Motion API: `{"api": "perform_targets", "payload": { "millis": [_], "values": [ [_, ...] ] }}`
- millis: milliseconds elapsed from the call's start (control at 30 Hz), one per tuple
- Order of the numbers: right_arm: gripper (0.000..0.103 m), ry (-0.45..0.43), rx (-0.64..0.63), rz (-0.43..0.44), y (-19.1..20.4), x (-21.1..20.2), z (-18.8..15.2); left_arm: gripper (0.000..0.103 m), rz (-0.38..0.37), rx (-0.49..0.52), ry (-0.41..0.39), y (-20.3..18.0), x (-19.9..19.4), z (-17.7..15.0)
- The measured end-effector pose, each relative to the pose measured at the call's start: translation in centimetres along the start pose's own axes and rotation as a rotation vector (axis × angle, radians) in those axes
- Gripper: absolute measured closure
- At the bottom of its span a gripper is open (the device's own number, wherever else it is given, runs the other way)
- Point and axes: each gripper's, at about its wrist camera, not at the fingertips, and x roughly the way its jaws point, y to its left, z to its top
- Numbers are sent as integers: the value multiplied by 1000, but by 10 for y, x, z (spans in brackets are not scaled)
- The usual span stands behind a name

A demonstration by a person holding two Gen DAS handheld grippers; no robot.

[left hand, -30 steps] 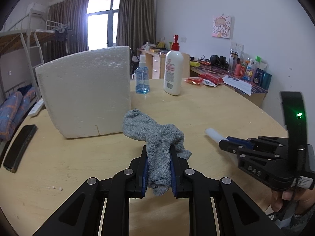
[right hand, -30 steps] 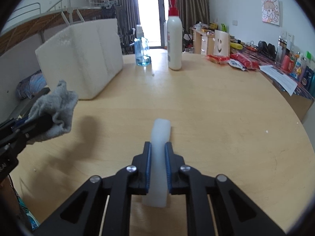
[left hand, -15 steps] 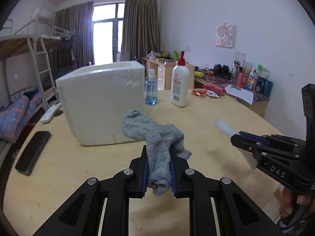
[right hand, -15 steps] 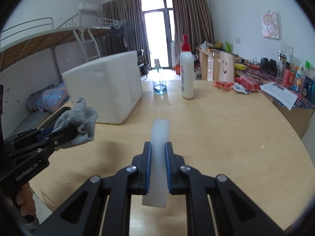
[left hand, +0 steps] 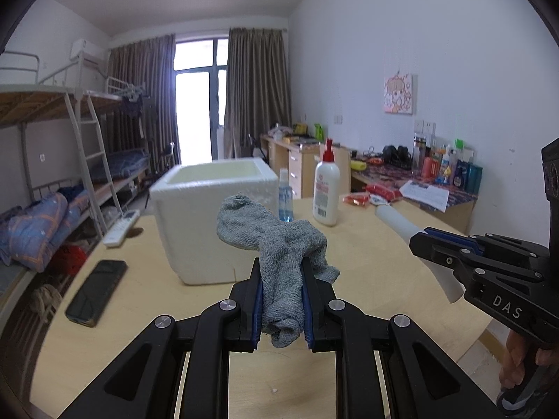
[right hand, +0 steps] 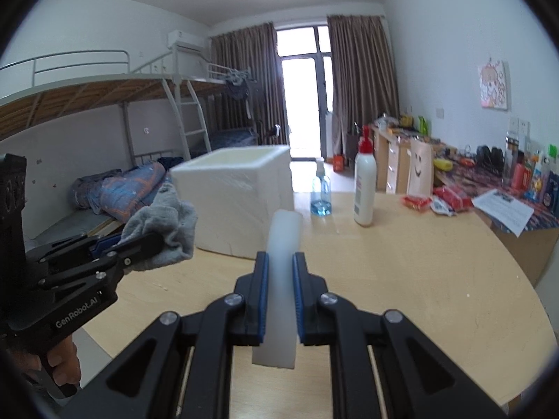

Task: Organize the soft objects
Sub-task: 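Carry the sock with the left tool while the right tool carries the foam stick to the box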

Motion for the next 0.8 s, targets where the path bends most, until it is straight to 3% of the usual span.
{"api": "perform_targets", "payload": {
  "millis": [433,800],
  "values": [
    [87,-103,-73,71,33,-28,12,84,62,1,-97,14,-44,4],
    [87,-122,-108,122,53,-18,20,84,126,-23,-119,32,-57,1]
  ]
}}
